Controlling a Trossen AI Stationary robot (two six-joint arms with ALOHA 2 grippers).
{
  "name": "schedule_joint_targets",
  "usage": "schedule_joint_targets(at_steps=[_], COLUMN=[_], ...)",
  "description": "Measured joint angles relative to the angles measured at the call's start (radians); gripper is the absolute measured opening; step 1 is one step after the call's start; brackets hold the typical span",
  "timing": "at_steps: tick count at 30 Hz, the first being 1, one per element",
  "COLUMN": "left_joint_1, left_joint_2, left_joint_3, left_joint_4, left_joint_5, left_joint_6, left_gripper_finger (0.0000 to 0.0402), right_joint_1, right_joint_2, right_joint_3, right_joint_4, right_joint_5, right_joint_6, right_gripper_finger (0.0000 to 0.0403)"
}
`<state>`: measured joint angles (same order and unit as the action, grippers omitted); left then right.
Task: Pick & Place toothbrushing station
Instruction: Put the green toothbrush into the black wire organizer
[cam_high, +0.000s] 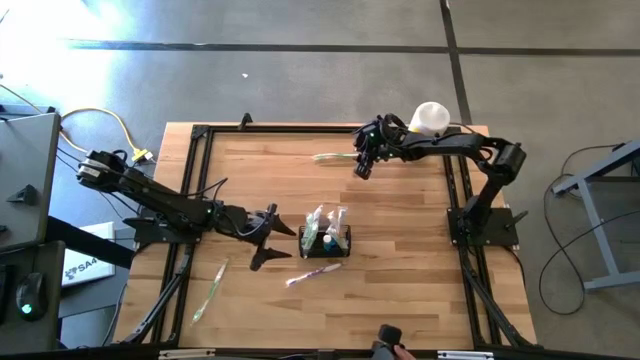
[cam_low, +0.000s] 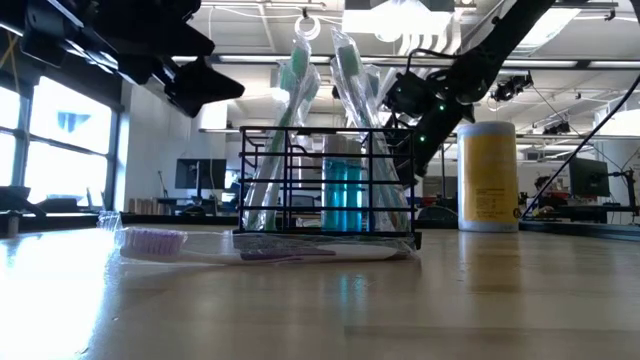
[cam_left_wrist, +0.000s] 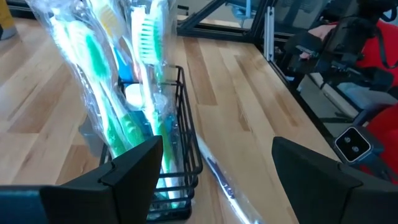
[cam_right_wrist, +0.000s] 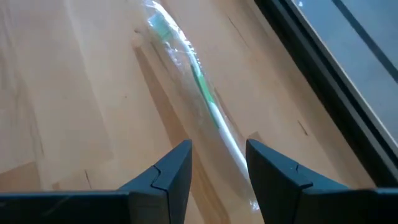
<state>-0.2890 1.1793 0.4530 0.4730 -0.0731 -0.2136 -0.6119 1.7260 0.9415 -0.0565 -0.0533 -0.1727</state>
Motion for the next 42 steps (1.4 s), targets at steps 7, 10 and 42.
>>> schedule_joint_targets(at_steps=[7,10,42], left_joint_1=[0.0,0.0,0.0], left_joint_2=[0.003,0.003,0.003], left_joint_3=[0.0,0.0,0.0], left_joint_4=[0.005,0.005,-0.001], left_joint_5=[0.0,0.0,0.003], left_joint_6=[0.006,0.006,0.027], left_gripper_finger=[0.0297,0.0297,0.0297], right_joint_1=[-0.011,-0.011,-0.014], right_joint_2=[0.0,0.0,0.174], right_joint_3=[0.0,0.0,0.036], right_joint_4=[-0.015,-0.015,0.059], right_joint_5=[-0.001,0.009,0.055], right_joint_6=[0.012,0.012,-0.012], right_gripper_finger=[0.0144,0.0144,0.0144])
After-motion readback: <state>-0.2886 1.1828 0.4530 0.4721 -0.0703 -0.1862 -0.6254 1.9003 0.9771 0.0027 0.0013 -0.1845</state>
